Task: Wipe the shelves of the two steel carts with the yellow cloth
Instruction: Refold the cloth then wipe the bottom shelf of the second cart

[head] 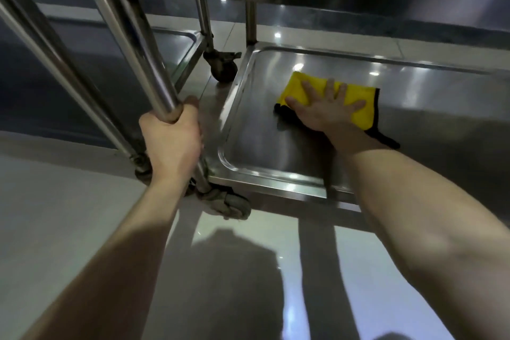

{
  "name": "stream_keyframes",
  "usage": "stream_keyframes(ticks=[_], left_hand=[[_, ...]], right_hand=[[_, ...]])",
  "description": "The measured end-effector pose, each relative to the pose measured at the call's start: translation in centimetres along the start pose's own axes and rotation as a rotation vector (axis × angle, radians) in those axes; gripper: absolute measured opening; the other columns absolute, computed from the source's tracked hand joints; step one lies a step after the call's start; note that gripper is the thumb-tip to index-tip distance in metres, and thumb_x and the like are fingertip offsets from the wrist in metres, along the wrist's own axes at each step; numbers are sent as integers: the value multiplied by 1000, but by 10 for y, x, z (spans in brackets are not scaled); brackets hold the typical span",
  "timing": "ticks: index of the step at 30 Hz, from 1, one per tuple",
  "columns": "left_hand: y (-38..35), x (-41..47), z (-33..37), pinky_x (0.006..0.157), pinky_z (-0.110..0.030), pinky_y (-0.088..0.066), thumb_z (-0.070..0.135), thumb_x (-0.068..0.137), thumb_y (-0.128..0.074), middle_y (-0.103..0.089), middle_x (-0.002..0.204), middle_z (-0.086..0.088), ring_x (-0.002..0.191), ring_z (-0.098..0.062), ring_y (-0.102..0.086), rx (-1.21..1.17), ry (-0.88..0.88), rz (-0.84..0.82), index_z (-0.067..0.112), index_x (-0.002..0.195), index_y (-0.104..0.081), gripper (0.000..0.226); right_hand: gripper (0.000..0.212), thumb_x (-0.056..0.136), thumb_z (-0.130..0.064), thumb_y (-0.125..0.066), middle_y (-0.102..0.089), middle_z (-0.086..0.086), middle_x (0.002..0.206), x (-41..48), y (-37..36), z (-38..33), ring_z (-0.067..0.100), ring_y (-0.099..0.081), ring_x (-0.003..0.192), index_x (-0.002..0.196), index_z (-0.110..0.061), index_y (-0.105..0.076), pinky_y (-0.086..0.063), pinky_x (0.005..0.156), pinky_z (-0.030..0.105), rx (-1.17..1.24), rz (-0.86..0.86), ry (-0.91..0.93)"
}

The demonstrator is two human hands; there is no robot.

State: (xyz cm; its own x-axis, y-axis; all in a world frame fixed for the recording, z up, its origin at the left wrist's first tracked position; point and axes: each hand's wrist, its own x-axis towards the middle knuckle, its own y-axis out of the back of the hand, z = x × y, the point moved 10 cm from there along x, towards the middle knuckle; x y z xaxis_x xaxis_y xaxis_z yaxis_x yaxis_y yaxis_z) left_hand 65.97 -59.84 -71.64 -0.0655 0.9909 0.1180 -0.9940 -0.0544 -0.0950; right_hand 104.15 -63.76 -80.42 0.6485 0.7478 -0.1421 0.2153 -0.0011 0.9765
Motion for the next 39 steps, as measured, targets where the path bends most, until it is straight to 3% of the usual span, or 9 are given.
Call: stream_keyframes(ticks=[7,15,18,20,23,25,32,35,39], left_hand=[[7,3,-5,49,-38,-42,45,72,-70,-46,56,-5,49,-23,-48,41,48,68,18,76,-46,36],[4,9,-2,53,-62,-48,45,69,-68,-44,64,-17,60,-27,-45,89,55,7,13,72,-53,35],[7,6,-3,61,-64,-56,48,66,-69,-54,69,-17,62,-28,-57,113,94,13,11,80,-58,41],[7,2,-4,67,-61,-59,47,66,-72,-58,72,-13,65,-26,-61,97,122,16,12,85,-57,43],[3,0,-4,47,-36,-48,34,75,-73,-53,56,0,47,-19,-55,30,113,-2,19,82,-49,30],[0,-1,-3,42,-27,-41,28,79,-72,-47,48,6,40,-15,-48,15,105,-24,20,81,-47,25],[3,-12,6,45,-27,-43,28,78,-68,-49,51,4,44,-16,-49,48,79,6,15,82,-53,20],[8,-13,3,46,-27,-44,30,77,-67,-51,58,0,47,-15,-50,47,101,43,17,86,-50,23],[2,-13,6,46,-31,-36,8,96,-64,-41,60,-12,46,-18,-41,36,27,-21,12,74,-50,26]], right_hand=[[89,86,-96,-9,12,8,180,-17,-23,-145,44,17,163,166,-56,-3,17,108,87,9,-52,232],[74,98,-82,-12,22,3,178,-158,-57,-151,38,25,162,165,-56,4,18,107,86,-35,-126,252],[69,101,-80,-10,18,1,179,-191,-58,-138,35,23,163,165,-57,-2,19,111,84,21,-131,270],[69,99,-83,-11,17,-4,179,-196,-56,-127,32,23,164,164,-61,-3,19,113,82,24,-135,287],[78,89,-95,-13,21,-10,178,-177,-56,-106,28,27,162,160,-66,1,21,112,81,11,-171,264],[90,76,-104,-13,21,-12,177,-148,-51,-85,28,27,162,158,-69,5,21,112,82,-9,-160,218],[109,63,-113,-9,12,-3,180,-4,-12,-37,35,17,164,160,-65,1,15,109,87,18,-58,59],[106,69,-109,-9,6,4,181,35,-4,-55,40,13,164,164,-60,-5,11,109,89,19,13,55],[100,76,-105,-7,7,9,180,57,-9,-114,44,14,163,165,-58,-4,15,106,90,5,-21,138]])
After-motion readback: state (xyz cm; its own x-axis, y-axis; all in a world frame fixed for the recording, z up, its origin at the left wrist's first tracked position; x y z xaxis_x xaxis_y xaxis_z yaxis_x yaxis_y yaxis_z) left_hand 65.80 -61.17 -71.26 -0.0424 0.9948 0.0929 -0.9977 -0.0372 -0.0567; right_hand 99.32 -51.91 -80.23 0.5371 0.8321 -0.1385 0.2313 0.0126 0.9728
